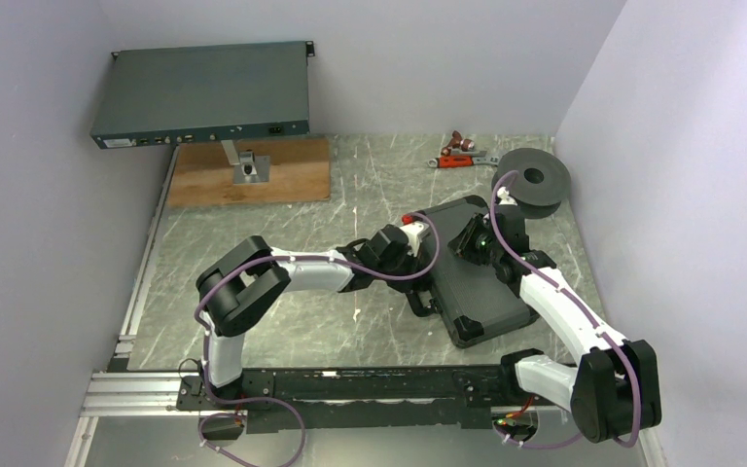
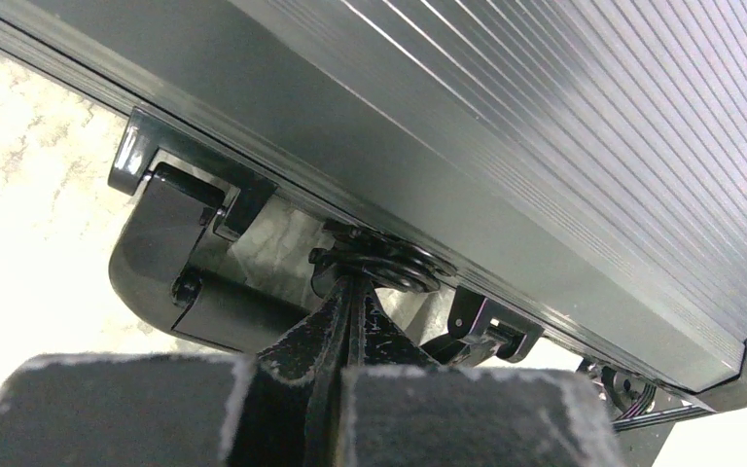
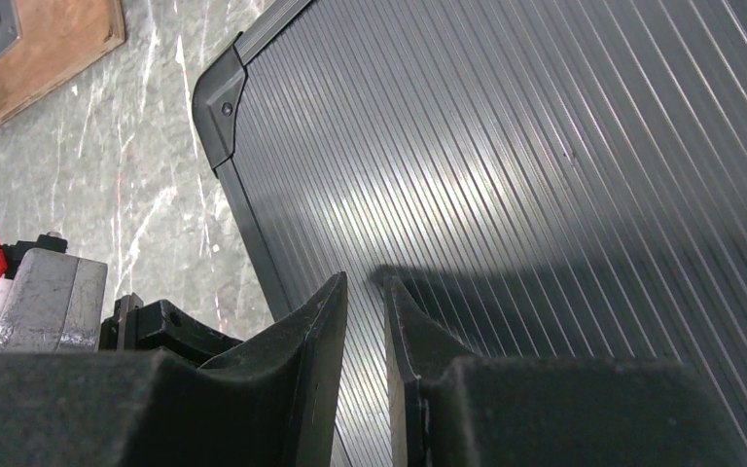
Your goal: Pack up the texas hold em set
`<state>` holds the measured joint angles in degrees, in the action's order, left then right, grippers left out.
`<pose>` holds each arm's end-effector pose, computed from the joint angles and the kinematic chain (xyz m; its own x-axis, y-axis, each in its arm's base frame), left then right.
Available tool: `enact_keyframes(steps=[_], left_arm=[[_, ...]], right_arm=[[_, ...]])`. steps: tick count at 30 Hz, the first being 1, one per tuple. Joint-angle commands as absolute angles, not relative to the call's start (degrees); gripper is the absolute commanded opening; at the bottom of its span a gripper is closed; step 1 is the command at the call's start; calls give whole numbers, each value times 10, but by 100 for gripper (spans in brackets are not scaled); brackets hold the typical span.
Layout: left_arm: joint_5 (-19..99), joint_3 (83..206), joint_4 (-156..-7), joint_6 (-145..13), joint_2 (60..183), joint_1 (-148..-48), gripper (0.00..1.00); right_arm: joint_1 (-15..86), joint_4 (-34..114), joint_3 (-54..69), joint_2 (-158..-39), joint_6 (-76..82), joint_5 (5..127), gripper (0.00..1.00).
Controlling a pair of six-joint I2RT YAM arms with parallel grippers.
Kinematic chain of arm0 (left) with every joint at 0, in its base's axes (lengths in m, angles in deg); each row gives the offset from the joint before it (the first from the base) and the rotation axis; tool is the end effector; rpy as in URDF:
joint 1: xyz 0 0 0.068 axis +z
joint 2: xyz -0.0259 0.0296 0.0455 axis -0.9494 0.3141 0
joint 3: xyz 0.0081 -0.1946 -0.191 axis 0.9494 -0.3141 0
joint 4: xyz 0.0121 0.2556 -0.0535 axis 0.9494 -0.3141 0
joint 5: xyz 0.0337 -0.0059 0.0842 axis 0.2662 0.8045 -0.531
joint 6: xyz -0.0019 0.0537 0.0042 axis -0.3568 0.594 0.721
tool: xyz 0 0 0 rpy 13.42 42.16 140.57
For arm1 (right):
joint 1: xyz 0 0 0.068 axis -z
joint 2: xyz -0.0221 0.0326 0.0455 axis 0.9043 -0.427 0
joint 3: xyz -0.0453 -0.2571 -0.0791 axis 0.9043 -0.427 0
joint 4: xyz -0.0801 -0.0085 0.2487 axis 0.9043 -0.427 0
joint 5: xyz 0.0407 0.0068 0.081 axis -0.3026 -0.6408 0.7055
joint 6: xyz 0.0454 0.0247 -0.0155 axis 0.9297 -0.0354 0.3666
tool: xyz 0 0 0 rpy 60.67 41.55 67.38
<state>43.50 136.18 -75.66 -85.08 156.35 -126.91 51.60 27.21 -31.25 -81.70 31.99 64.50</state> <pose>0.2274 -0.3401 0.1595 -0.7591 0.2162 -0.6140 0.5912 0.6239 -0.5112 0.2270 0.0565 0.2216 -0.6888 0.4376 -0.5779 0.1289 0.8585 0.4964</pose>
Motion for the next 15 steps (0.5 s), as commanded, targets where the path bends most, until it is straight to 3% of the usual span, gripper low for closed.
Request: enact_keyframes(steps=[1, 11, 15], left_arm=[[392, 1342, -733, -866, 1600, -1275, 2], [370, 1316, -737, -866, 1564, -1275, 0], [359, 1299, -747, -862, 1519, -1275, 4]], right_arm=[[512, 127, -355, -855, 311, 640, 24], [512, 123, -352, -851, 311, 635, 24], [512, 119, -349, -846, 311, 631, 25]])
